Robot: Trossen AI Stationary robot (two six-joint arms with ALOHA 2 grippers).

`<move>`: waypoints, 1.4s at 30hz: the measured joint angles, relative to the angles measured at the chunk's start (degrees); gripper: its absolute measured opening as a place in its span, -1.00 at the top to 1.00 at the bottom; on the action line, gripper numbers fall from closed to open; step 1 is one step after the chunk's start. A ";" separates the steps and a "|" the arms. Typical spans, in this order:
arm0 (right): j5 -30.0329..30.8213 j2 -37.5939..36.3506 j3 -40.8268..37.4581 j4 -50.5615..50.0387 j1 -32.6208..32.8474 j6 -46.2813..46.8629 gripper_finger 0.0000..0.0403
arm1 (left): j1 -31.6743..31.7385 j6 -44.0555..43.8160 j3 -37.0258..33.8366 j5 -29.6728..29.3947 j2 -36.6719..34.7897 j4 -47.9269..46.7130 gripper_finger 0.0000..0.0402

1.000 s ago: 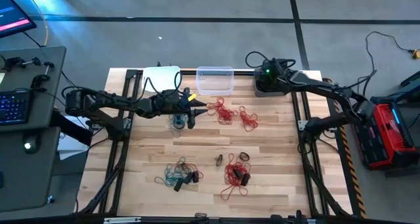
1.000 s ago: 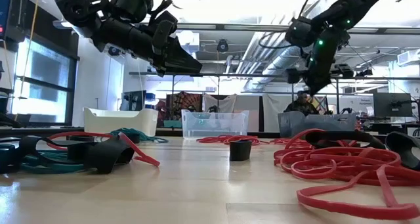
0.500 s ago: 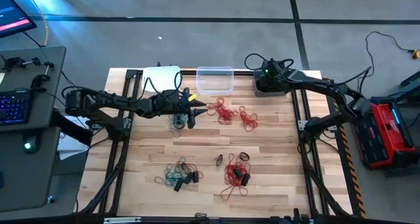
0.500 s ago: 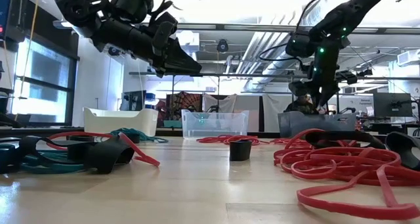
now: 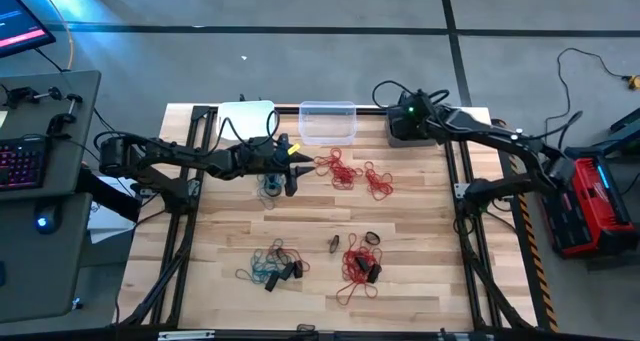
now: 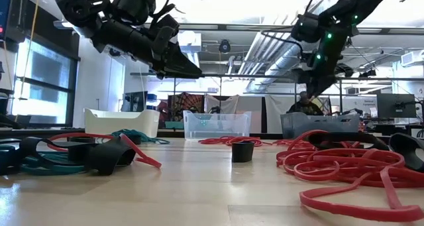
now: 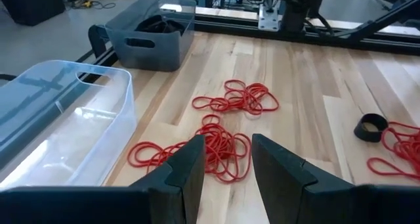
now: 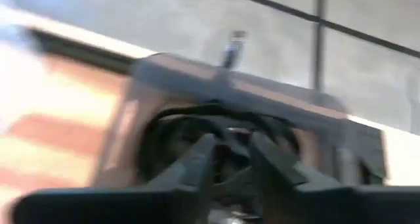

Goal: Sort rubber bands into baskets
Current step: Put the black rubber band into the black bin

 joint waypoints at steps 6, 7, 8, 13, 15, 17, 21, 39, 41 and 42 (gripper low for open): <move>-3.69 2.61 0.00 0.34 -0.62 -0.68 0.90 | 1.50 -1.79 -0.02 -0.05 0.00 -0.11 0.40; -3.82 3.36 0.00 0.35 -1.34 0.02 0.90 | 1.73 -1.83 -0.02 -0.06 0.00 -0.07 0.40; -4.33 4.13 0.00 0.34 -2.09 0.55 0.92 | 1.94 -2.01 -0.02 -0.04 0.00 -0.09 0.40; -6.59 8.55 0.00 0.48 -4.88 1.60 0.97 | 2.50 -2.88 -0.02 -0.04 0.00 -0.07 0.40; -7.59 10.45 0.00 0.52 -5.84 1.62 0.98 | 2.56 -2.89 -0.02 -0.04 0.00 -0.07 0.40; -7.90 12.55 0.00 0.64 -6.65 1.62 0.99 | 2.56 -2.70 -0.02 -0.04 0.00 -0.07 0.40; -8.65 15.57 0.00 1.88 -7.51 1.08 0.99 | 2.56 -2.56 -0.02 0.56 0.00 0.05 0.40; -8.58 -4.73 0.00 -8.23 8.36 -8.89 1.00 | 2.54 -1.49 -0.02 0.75 0.00 0.80 0.40; -10.26 -5.44 0.00 -8.66 13.56 -8.38 1.00 | 2.54 -1.44 -0.02 0.80 0.00 0.92 0.40; -10.77 -5.54 0.00 -8.62 16.22 -7.57 1.00 | 2.54 -1.44 -0.02 0.83 0.00 0.92 0.40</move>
